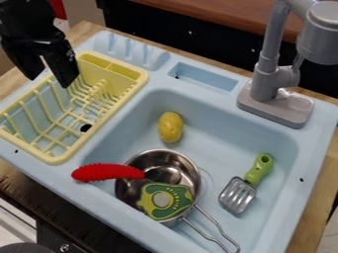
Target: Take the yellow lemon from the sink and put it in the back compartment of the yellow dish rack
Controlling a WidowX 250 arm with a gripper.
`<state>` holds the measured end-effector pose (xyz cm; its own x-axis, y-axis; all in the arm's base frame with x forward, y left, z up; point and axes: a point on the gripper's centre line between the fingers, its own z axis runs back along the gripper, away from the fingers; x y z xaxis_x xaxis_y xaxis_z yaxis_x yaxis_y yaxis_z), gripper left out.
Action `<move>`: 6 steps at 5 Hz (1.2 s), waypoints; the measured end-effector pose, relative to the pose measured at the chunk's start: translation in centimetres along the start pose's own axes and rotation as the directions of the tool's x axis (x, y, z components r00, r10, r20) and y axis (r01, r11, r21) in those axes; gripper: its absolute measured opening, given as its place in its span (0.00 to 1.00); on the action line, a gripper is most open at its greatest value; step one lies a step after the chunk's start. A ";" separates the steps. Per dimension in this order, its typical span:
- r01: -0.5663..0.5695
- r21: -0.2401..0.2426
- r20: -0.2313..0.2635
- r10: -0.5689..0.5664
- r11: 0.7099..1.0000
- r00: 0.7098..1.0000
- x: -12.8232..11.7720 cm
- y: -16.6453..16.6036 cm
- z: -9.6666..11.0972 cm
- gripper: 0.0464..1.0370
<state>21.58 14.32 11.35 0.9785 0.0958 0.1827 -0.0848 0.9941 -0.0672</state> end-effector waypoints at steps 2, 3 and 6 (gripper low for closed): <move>-0.053 0.007 -0.024 0.053 0.999 0.998 0.2 -1.7 -1.6 0.96; -0.052 0.022 -0.015 0.052 0.998 0.999 1.0 -3.3 -1.2 0.96; -0.025 0.025 0.033 0.024 0.999 0.999 3.8 -11.2 -2.9 0.96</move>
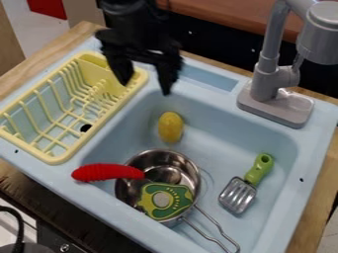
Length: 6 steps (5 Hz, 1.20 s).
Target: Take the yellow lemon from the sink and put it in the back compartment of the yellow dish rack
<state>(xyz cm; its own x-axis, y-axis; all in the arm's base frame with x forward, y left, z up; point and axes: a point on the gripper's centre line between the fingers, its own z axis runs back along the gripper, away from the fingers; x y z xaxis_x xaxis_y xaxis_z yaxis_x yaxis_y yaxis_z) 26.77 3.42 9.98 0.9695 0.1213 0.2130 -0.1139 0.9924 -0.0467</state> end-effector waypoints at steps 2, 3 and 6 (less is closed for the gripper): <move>0.022 -0.019 0.010 -0.022 1.000 1.000 -0.3 -2.9 -2.2 0.96; 0.039 0.015 0.018 -0.039 0.999 0.999 -0.8 -2.5 -2.9 0.96; 0.044 0.085 -0.004 -0.044 0.995 0.999 -0.9 -2.6 -6.1 0.96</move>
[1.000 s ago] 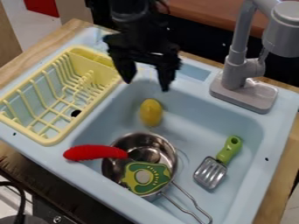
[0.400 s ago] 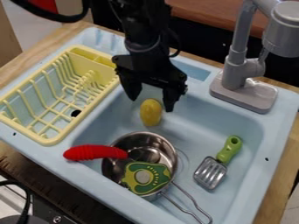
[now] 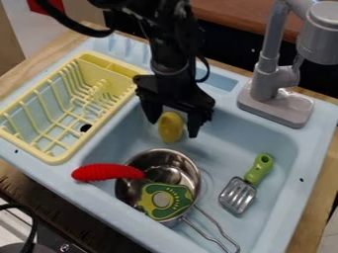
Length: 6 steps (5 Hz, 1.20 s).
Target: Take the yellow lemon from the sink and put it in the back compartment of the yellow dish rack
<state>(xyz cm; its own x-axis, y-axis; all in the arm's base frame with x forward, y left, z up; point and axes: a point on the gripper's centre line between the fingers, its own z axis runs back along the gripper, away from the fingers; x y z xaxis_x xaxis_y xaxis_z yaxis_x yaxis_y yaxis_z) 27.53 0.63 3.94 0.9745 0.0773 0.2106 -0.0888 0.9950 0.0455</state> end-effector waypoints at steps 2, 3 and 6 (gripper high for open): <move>0.006 0.056 0.001 -0.006 0.998 1.000 -0.1 0.4 -1.6 0.96; 0.017 0.086 0.004 -0.018 0.996 1.000 -0.5 0.6 -2.5 0.93; -0.007 0.060 -0.007 0.007 0.998 1.000 -0.8 0.8 -2.3 0.57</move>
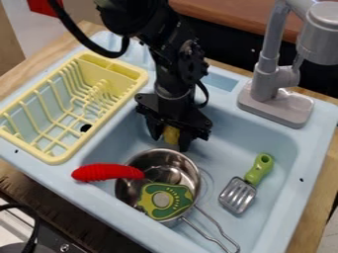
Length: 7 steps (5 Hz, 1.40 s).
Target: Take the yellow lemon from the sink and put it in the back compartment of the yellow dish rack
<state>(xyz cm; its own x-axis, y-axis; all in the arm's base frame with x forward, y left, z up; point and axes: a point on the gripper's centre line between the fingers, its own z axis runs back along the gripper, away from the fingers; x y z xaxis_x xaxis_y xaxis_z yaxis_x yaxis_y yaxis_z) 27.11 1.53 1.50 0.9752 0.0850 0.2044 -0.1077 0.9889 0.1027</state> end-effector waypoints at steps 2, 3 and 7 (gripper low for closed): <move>-0.062 -0.039 0.036 0.063 0.997 0.997 0.5 1.0 4.6 0.57; -0.080 -0.038 0.041 0.081 0.996 0.996 0.7 1.7 6.1 0.57; -0.394 0.125 0.060 0.390 0.910 0.919 5.0 11.2 8.0 0.57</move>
<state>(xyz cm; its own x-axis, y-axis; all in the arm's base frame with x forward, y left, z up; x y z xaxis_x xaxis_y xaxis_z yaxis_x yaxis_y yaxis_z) 29.28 12.06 11.44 0.8427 0.4560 0.2863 -0.5066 0.8516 0.1348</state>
